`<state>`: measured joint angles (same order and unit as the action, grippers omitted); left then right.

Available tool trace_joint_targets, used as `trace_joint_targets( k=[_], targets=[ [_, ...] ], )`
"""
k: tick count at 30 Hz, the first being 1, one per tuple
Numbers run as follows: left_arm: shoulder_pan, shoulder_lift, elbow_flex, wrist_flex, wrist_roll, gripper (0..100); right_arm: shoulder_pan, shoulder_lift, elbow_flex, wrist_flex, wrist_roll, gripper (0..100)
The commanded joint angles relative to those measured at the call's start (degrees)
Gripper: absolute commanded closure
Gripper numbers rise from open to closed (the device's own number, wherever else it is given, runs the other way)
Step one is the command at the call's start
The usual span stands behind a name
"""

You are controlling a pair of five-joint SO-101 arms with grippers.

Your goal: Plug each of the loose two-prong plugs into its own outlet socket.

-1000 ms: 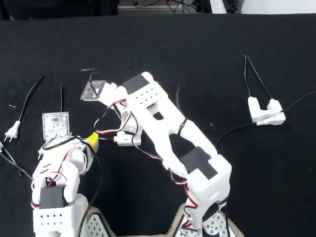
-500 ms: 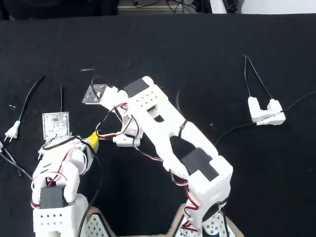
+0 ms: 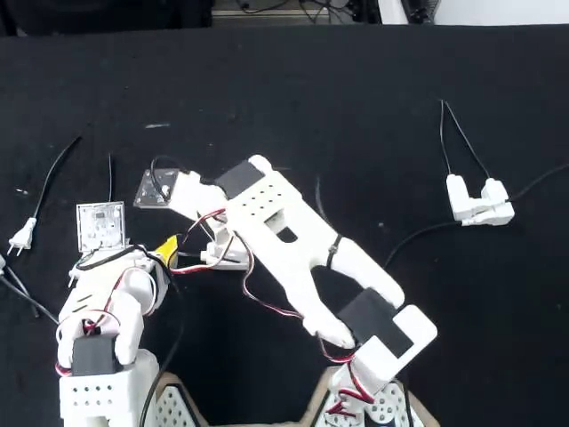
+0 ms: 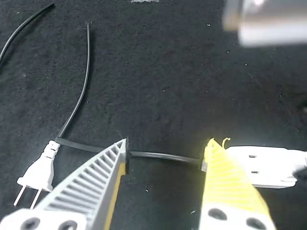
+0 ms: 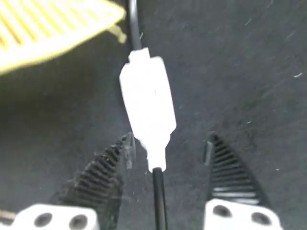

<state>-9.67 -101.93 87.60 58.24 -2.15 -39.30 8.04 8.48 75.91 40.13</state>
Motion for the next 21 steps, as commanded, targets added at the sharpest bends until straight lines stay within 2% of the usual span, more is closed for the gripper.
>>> trace_joint_targets(
  k=[1,5,12,14,17,21],
  targets=[
    [-1.7,-0.3,-2.8,0.1,-0.3,74,-1.1,-3.6,-0.3,-3.4,0.5,76.5],
    [-6.2,-0.3,-3.9,-0.2,0.7,74,-1.1,-3.3,0.4,-5.2,2.2,75.2],
    [-15.1,-0.4,-5.1,-0.4,10.5,74,-1.5,-3.3,2.2,-5.4,3.1,71.3],
    [-17.7,-0.4,-5.6,-0.6,13.1,74,-3.0,-3.3,3.8,-6.1,5.3,71.4],
    [-19.6,-0.4,-5.8,-0.6,14.6,74,-5.9,-3.3,8.3,-8.7,8.7,71.3],
    [-19.6,-0.4,-5.8,-0.6,14.7,74,-7.4,-3.3,11.3,-12.7,9.7,71.2]
  ],
)
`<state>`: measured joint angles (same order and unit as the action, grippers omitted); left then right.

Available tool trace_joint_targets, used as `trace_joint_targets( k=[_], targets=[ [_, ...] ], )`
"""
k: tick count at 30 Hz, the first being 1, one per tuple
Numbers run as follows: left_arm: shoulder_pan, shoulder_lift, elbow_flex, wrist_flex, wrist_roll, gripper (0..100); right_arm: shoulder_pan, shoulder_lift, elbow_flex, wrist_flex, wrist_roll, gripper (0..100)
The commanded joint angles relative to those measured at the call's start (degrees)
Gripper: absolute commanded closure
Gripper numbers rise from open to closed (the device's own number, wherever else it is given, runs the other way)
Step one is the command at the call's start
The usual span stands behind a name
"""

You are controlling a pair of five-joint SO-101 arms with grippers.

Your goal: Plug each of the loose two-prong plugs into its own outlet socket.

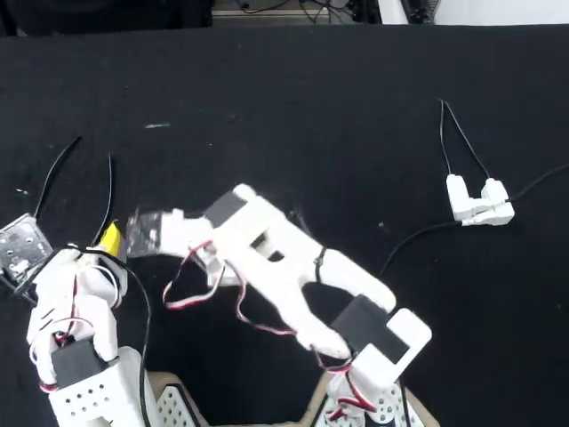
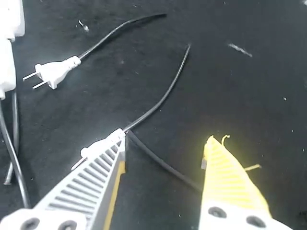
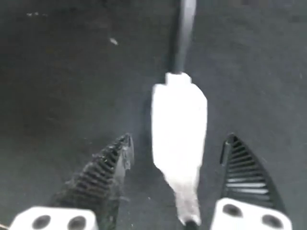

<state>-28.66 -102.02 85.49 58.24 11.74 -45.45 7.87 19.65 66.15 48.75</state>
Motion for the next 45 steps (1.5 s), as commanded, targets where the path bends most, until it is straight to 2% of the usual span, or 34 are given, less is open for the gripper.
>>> trace_joint_targets(
  k=[1,8,15,17,20,22,23,28,31,34,39,45],
  targets=[
    [-0.7,-0.3,-3.7,-0.6,0.8,74,-1.1,-3.1,0.1,-3.4,1.1,71.2],
    [-0.5,-0.3,-3.7,-0.6,0.5,74,1.5,-1.9,0.0,-4.0,4.4,71.2],
    [-0.5,-0.3,-3.6,-0.6,0.4,74,2.4,7.0,-3.2,-3.4,7.8,72.5],
    [-0.4,-0.3,-3.6,-0.6,0.4,74,2.5,8.3,-4.4,-3.4,7.5,79.1],
    [-0.4,-0.3,-3.6,-0.6,0.4,74,2.7,8.2,-5.8,-3.4,6.1,99.7],
    [-0.4,-0.3,-3.6,-0.6,0.4,74,4.3,7.5,-6.8,-2.5,1.3,95.8],
    [-0.4,-0.3,-3.6,-0.6,0.4,74,5.5,6.8,-7.3,-1.6,-0.4,98.0],
    [-0.4,-0.3,-3.6,-0.6,0.4,74,16.3,-2.2,-8.1,5.7,-6.9,98.8],
    [-0.4,-0.3,-3.6,-0.6,0.4,74,26.4,-9.5,-8.2,7.6,-15.9,98.7],
    [-0.4,-0.3,-3.6,-0.6,0.4,74,38.0,-14.9,-8.6,9.7,-21.0,98.7],
    [-0.4,-0.3,-3.6,-0.7,0.4,74,52.7,-14.8,-11.1,12.3,-21.1,98.7],
    [-0.4,-0.3,-3.4,-0.7,0.4,74,60.4,-5.9,-19.5,12.7,-21.3,98.7]
  ],
)
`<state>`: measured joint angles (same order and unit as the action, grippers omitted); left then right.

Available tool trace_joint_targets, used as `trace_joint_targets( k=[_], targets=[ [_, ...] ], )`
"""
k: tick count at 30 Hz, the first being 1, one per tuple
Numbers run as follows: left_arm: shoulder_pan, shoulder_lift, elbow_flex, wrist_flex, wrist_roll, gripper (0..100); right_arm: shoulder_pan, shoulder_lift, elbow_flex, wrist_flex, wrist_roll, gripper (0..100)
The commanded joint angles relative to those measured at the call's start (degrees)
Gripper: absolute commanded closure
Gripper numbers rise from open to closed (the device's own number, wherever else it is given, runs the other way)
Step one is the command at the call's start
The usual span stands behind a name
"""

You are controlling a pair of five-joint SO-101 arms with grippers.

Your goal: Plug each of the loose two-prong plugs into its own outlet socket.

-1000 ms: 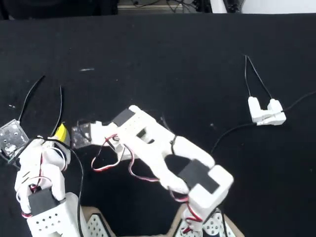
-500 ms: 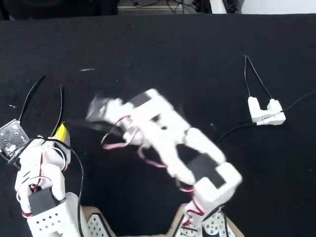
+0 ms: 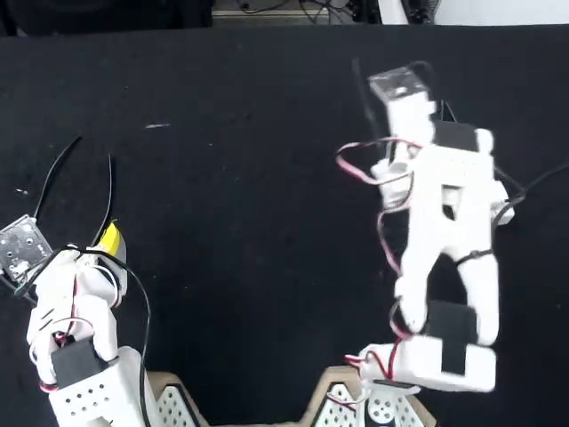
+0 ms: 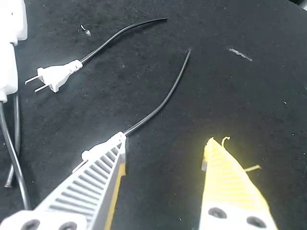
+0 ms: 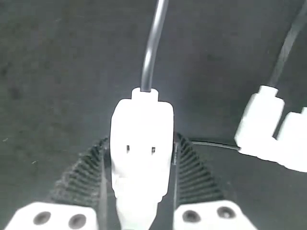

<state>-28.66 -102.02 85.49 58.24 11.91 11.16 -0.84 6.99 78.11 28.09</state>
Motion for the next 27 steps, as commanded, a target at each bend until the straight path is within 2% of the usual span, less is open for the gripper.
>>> trace_joint_targets(
  k=[1,9,16,27],
  targets=[
    [-0.4,-0.3,-3.4,-0.7,0.3,74,4.4,5.0,-8.7,0.8,-0.7,98.7],
    [-0.4,-0.3,-2.6,-1.8,0.3,74,5.2,23.4,-23.8,5.2,-0.9,98.7],
    [-0.4,-0.3,-2.6,-1.8,0.3,74,9.6,34.8,-38.8,10.5,-0.9,98.7],
    [-0.4,-0.3,-2.6,-1.9,0.3,74,10.3,42.9,-42.4,10.2,-0.9,98.7]
  ],
)
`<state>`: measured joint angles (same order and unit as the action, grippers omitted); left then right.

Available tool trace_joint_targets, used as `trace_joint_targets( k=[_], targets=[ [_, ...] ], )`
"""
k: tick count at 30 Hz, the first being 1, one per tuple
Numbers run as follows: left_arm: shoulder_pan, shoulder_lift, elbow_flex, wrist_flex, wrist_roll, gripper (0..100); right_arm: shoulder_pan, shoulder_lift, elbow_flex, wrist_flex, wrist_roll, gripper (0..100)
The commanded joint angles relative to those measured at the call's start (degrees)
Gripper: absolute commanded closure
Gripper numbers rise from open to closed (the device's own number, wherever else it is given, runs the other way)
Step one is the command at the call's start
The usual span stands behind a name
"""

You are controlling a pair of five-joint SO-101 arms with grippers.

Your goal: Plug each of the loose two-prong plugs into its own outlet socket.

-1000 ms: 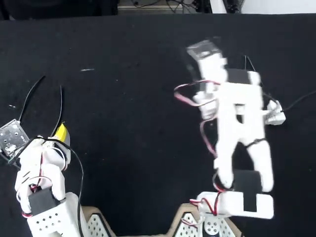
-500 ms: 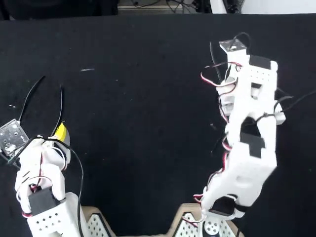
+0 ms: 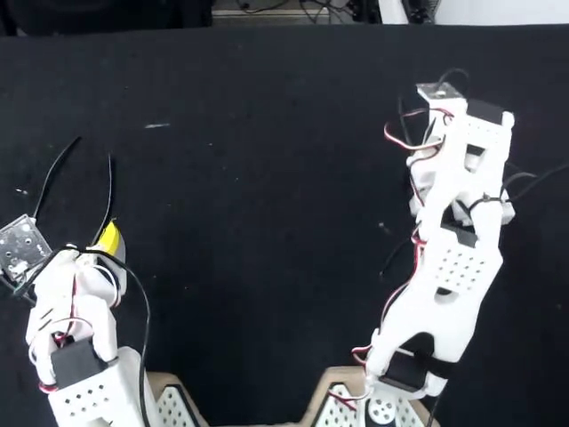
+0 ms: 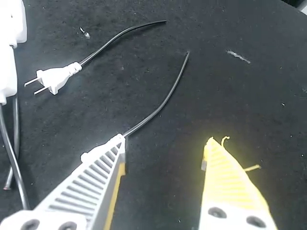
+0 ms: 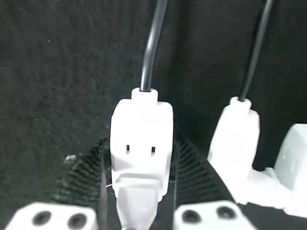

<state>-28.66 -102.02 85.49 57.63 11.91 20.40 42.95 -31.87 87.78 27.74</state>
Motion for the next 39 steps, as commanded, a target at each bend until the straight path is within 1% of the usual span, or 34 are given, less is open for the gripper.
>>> trace_joint_targets(
  k=[1,17,20,22,24,26,27,34,39],
  targets=[
    [-0.4,-0.3,-2.6,-1.3,0.3,74,1.1,-0.8,-3.6,0.5,-0.5,98.7],
    [-0.4,-0.3,-2.8,-1.3,0.2,74,1.4,-0.6,-6.8,1.0,-0.6,98.2],
    [-0.4,-0.3,-2.9,-1.3,0.2,74,1.6,-0.5,-6.6,1.5,-1.9,98.1],
    [-0.4,-0.3,-2.9,-1.3,0.2,74,1.6,-0.5,-7.3,1.9,-3.1,93.9],
    [-0.4,-0.3,-2.9,-1.3,0.2,74,1.4,-0.7,-7.3,2.1,-4.0,85.3],
    [-0.4,-0.3,-2.9,-1.3,0.2,74,1.2,-0.7,-7.1,2.1,-2.9,77.8],
    [-0.4,-0.3,-2.9,-1.3,0.2,74,1.0,-0.7,-7.1,2.1,-2.2,75.9],
    [-0.4,-0.3,-2.9,-1.3,0.2,74,-0.7,-2.3,-9.1,2.3,-0.9,75.5],
    [-0.4,-0.3,-2.9,-1.3,0.2,74,-4.4,-7.4,-11.6,7.2,-0.8,75.5]
  ],
)
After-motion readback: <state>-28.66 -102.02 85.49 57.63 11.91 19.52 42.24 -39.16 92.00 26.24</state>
